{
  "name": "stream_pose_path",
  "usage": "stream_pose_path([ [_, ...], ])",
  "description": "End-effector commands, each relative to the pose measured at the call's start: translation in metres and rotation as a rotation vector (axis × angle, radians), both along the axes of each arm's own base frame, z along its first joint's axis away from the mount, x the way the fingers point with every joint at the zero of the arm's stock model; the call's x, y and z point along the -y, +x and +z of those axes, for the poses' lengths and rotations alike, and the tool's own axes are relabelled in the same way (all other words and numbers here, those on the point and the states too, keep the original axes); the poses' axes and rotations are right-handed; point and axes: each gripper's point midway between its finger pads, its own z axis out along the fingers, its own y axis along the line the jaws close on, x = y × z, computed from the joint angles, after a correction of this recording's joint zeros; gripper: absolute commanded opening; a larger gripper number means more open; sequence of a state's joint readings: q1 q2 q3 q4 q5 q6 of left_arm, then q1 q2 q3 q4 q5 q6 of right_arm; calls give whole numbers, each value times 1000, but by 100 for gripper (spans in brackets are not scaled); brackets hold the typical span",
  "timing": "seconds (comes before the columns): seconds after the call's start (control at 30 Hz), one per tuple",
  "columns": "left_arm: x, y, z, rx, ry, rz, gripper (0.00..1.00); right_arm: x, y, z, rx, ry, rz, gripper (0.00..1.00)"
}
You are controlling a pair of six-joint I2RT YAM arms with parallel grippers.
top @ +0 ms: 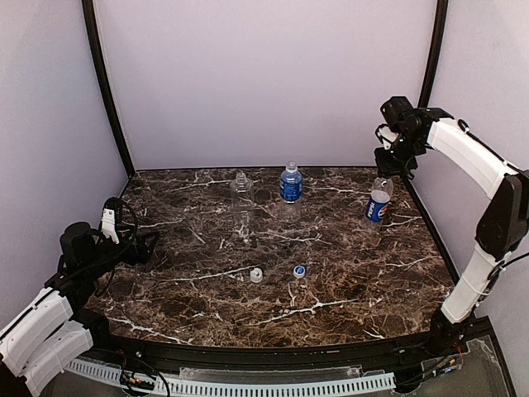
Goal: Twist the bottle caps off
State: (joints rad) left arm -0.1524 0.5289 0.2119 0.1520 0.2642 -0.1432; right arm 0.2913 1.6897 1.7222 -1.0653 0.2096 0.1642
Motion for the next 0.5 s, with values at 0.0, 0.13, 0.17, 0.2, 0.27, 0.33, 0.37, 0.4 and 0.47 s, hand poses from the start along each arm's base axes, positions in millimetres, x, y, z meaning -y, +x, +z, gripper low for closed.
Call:
stream_pose_path([
  [0.0,0,-1,-4,-1,-10,-3,99,4,-4,9,18,0,-11,0],
  [0.13,2,-2,-2,7,-7,-19,99,12,-3,32,81,-20,-35,0],
  [0.17,3,-2,-1,9,-9,-24,98,15,0,45,127,-24,-48,0],
  [0.2,3,-2,-1,11,-8,-25,98,16,5,61,185,-15,-61,0],
  [0.27,4,-2,0,16,-6,-34,98,11,16,101,331,36,-71,0],
  [0.33,6,-2,4,26,2,-48,98,-8,25,143,493,94,-32,0],
  [0.37,7,-2,9,40,8,-55,98,-22,28,165,581,109,0,0],
  [0.4,10,-3,12,60,34,-83,98,-38,30,184,658,117,37,0],
  [0.47,12,-1,27,107,78,-102,98,-83,30,216,799,129,156,0],
])
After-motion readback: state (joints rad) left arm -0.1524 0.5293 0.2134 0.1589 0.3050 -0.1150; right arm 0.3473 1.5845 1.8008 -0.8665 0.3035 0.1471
